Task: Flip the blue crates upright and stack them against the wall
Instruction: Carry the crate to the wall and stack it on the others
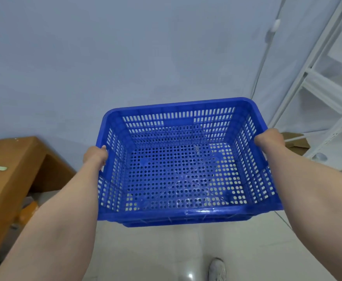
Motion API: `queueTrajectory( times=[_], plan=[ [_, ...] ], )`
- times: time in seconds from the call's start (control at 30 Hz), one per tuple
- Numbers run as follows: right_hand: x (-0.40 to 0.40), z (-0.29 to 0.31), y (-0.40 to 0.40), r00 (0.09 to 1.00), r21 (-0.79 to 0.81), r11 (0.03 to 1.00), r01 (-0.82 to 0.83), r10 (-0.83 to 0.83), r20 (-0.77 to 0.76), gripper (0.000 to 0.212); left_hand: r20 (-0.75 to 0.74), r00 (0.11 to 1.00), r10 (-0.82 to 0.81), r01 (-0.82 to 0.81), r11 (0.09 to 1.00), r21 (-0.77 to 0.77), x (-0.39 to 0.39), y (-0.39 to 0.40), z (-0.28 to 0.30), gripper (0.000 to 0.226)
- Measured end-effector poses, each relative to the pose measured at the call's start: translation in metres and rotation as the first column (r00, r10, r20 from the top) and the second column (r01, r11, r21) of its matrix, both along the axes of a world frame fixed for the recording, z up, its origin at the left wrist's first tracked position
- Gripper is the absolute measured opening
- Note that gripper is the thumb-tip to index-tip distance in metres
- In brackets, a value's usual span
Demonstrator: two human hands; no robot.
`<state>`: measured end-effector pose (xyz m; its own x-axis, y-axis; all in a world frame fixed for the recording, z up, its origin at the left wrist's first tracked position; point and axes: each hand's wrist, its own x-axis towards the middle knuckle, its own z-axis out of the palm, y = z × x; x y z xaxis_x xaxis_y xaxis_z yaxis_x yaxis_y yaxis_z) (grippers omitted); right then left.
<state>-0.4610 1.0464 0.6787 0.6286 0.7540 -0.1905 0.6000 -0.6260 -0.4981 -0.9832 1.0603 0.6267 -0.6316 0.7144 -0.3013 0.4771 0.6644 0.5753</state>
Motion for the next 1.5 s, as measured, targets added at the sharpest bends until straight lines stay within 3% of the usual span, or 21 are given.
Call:
queueTrajectory(
  times=[0.43, 0.8, 1.5],
  plan=[
    [0.01, -0.009, 0.121, 0.996, 0.033, 0.996, -0.077, 0.079, -0.051, 0.023, -0.065, 0.998, 0.021, -0.023, 0.999, -0.042, 0.007, 0.084, -0.008, 0.044],
    [0.001, -0.035, 0.22, 0.982, -0.001, 0.986, -0.169, 0.168, -0.082, 0.016, -0.123, 0.991, 0.048, -0.056, 0.996, -0.066, -0.003, 0.154, -0.026, 0.042],
    [-0.049, -0.078, 0.329, 0.991, -0.099, 0.988, -0.117, 0.11, -0.074, 0.012, -0.066, 0.997, -0.051, 0.037, 0.977, -0.208, -0.054, 0.282, -0.066, 0.046]
  ],
)
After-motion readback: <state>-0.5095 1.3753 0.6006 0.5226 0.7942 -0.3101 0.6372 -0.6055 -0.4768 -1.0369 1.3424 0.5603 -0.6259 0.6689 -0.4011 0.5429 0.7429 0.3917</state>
